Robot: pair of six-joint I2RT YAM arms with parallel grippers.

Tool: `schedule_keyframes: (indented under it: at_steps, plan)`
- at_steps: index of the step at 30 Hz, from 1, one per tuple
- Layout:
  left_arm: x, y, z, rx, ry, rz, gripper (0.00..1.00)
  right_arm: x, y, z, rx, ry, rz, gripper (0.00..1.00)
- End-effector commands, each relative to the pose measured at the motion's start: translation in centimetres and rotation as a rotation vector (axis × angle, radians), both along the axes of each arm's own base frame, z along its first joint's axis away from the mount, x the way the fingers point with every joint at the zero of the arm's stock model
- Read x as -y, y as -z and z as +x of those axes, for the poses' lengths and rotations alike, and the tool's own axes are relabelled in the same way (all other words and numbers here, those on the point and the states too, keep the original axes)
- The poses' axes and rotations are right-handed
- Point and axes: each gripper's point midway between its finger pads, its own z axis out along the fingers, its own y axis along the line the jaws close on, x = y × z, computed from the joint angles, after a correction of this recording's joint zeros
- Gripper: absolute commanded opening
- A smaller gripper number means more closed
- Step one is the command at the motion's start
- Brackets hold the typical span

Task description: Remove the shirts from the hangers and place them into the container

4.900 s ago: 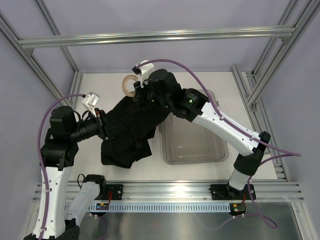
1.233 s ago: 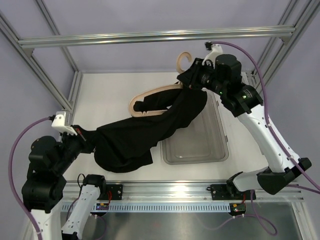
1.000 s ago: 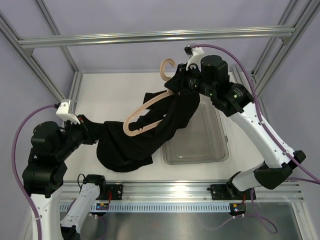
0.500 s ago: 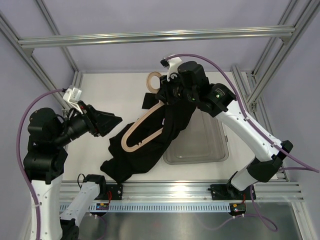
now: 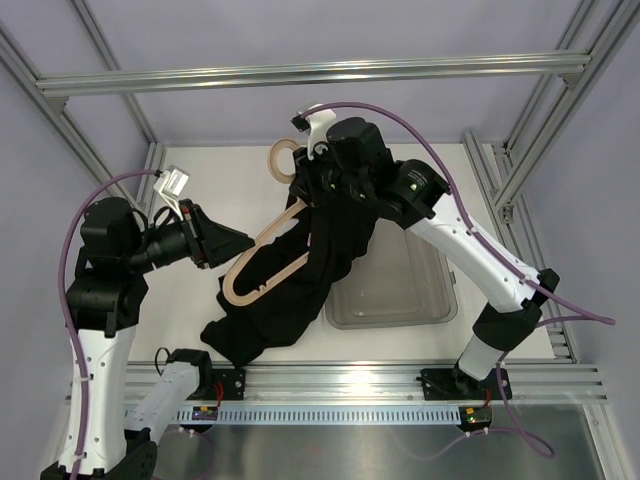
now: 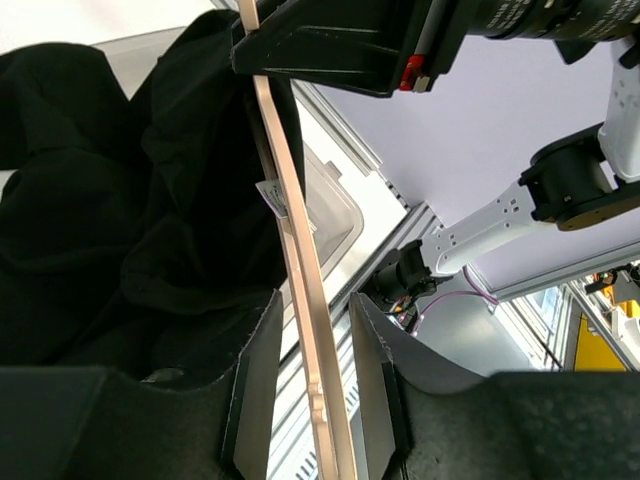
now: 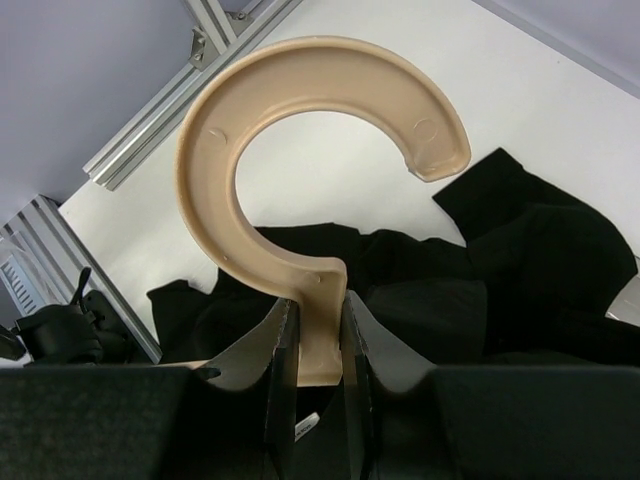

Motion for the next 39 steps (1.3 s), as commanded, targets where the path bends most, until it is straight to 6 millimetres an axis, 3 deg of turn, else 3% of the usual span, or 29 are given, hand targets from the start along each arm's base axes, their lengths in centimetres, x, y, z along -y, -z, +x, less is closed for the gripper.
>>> schedule_keyframes:
  at_steps: [1,4,10,11,14,17,18,20,21,25,29,35,39]
  plan:
    - [0.3,0.3,-0.3,-0.006,0.046,-0.006,0.36,0.0,-2.3,-0.1,0.055,0.001,0.018,0.0]
    - [0.3,0.7,0.0,-0.015,0.042,-0.004,0.28,-0.4,-2.4,-0.1,0.055,-0.005,0.022,0.0]
    - [0.4,1.3,0.1,-0.031,0.048,-0.008,0.3,-1.0,-2.9,-0.3,0.056,-0.018,0.027,0.0]
    - [0.4,1.3,0.2,-0.03,0.049,-0.007,0.27,-1.0,-3.2,-0.3,0.06,-0.02,0.03,0.0]
    - [0.4,1.3,0.3,-0.028,0.043,-0.004,0.04,-1.3,-3.2,-0.6,0.059,-0.035,0.027,0.0]
    - [0.2,1.2,0.4,-0.02,0.028,-0.002,0.0,-1.6,-3.3,-1.1,0.057,-0.063,0.033,0.0]
    - [-0.1,1.1,0.7,-0.014,-0.012,0.002,0.0,-1.5,-3.3,-1.4,0.059,-0.071,0.028,0.02]
    - [-0.2,0.9,0.7,-0.002,-0.025,0.006,0.0,-1.2,-3.5,-1.5,0.066,-0.058,0.022,0.24]
    - [-0.4,0.9,0.9,0.003,-0.046,0.01,0.0,-0.9,-3.7,-1.5,0.073,-0.045,0.021,0.42]
    - [-0.4,0.5,0.6,0.02,-0.042,0.007,0.0,1.6,-4.6,-1.2,0.115,0.052,0.024,0.73]
    - [-0.4,0.4,0.3,0.025,-0.046,0.006,0.0,4.8,-5.1,-1.8,0.153,0.13,0.034,0.83]
    - [-0.3,0.0,-0.6,0.043,-0.026,0.0,0.0,8.6,-4.1,-2.0,0.187,0.239,0.031,0.84]
    - [-0.3,-0.3,-1.8,0.049,-0.013,-0.005,0.0,10.1,-3.5,-2.0,0.223,0.268,0.016,0.83]
